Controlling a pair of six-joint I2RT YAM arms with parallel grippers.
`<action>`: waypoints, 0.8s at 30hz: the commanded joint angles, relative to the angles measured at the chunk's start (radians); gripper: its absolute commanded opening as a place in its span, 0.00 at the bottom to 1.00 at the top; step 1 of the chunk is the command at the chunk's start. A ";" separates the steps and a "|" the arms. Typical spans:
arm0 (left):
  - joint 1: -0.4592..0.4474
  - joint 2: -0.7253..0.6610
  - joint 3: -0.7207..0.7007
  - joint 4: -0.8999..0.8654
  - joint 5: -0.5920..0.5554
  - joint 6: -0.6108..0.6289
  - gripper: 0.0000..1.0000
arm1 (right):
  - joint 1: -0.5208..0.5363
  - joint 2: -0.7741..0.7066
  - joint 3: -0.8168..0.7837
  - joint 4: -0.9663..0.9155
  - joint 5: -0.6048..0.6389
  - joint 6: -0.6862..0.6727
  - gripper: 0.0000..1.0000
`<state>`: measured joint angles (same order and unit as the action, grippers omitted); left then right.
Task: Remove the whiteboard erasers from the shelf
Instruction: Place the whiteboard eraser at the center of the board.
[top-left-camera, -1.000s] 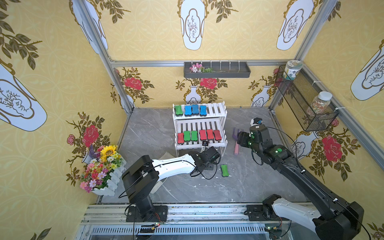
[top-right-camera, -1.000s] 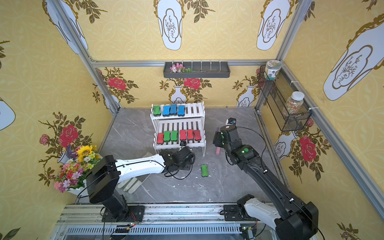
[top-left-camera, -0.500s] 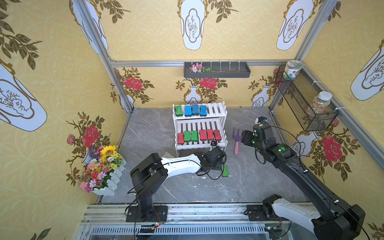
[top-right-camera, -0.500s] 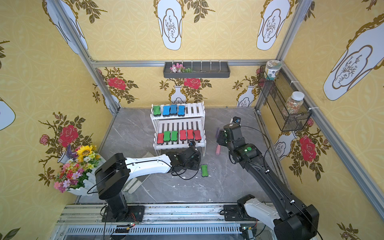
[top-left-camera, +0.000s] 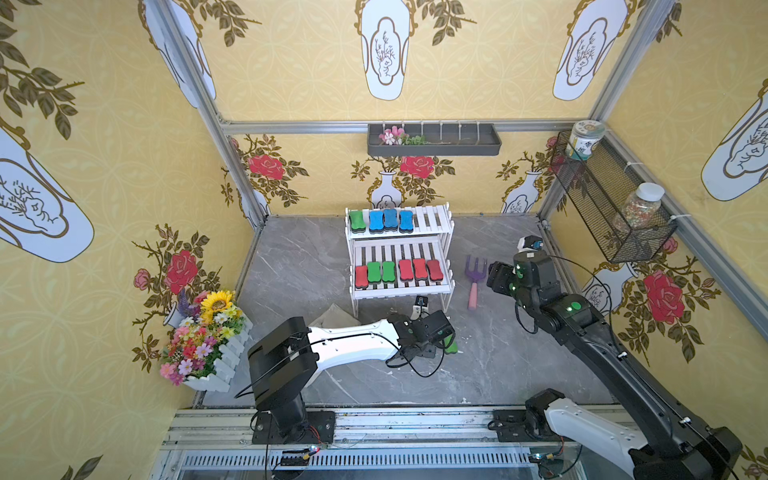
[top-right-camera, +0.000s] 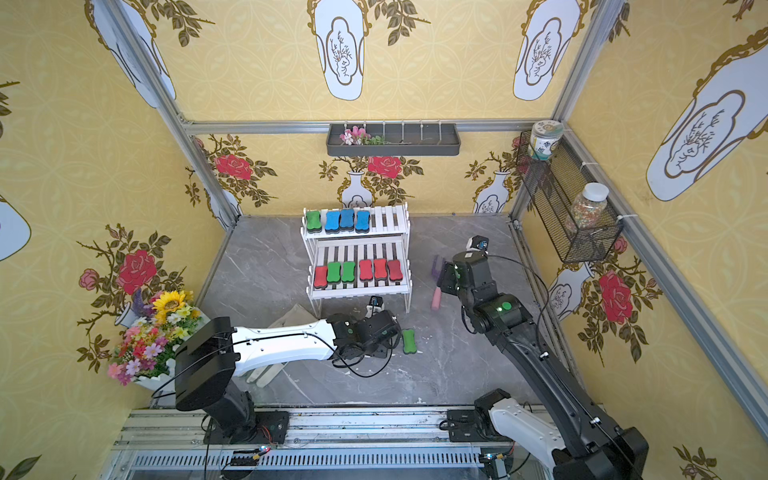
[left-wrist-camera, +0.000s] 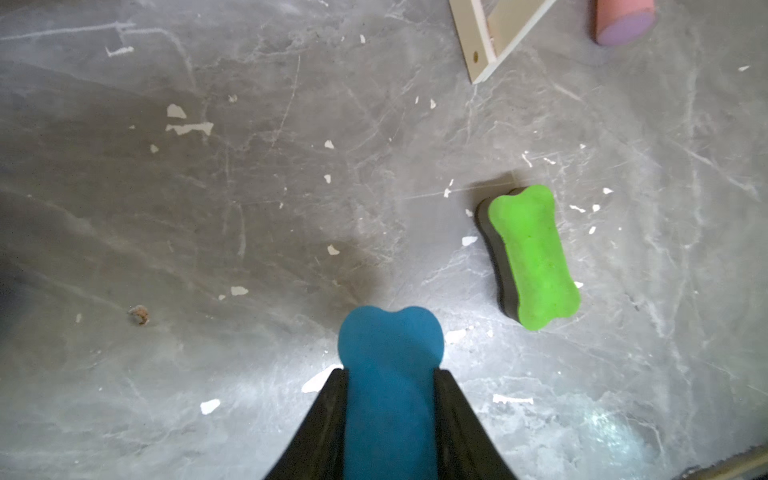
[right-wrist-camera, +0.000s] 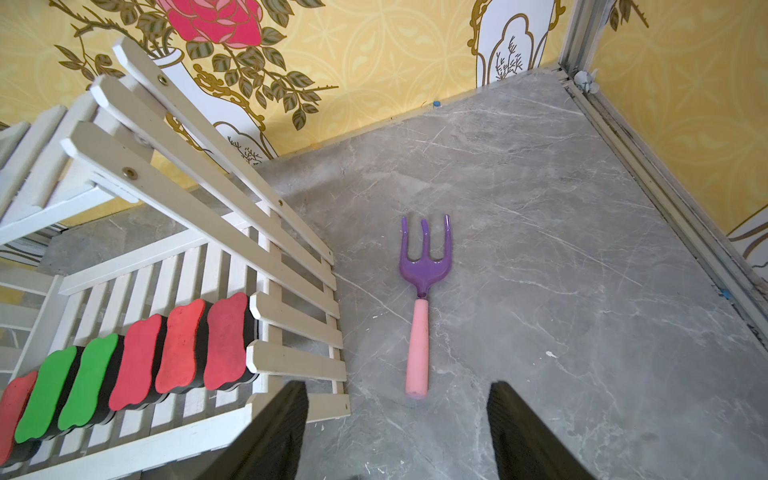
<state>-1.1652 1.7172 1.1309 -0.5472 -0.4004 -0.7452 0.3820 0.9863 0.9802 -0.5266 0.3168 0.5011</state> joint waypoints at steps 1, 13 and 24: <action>0.002 0.038 0.018 -0.019 -0.026 0.014 0.32 | 0.000 -0.005 0.021 -0.004 0.016 -0.004 0.73; 0.002 0.166 0.086 -0.008 0.040 0.067 0.45 | 0.001 -0.028 0.051 -0.034 0.022 -0.006 0.73; -0.048 -0.018 0.055 -0.066 -0.143 -0.008 0.69 | 0.004 -0.127 -0.016 -0.148 -0.089 0.035 0.74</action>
<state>-1.2118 1.7599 1.2114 -0.5781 -0.4561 -0.6994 0.3843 0.8772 0.9813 -0.6254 0.2855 0.5110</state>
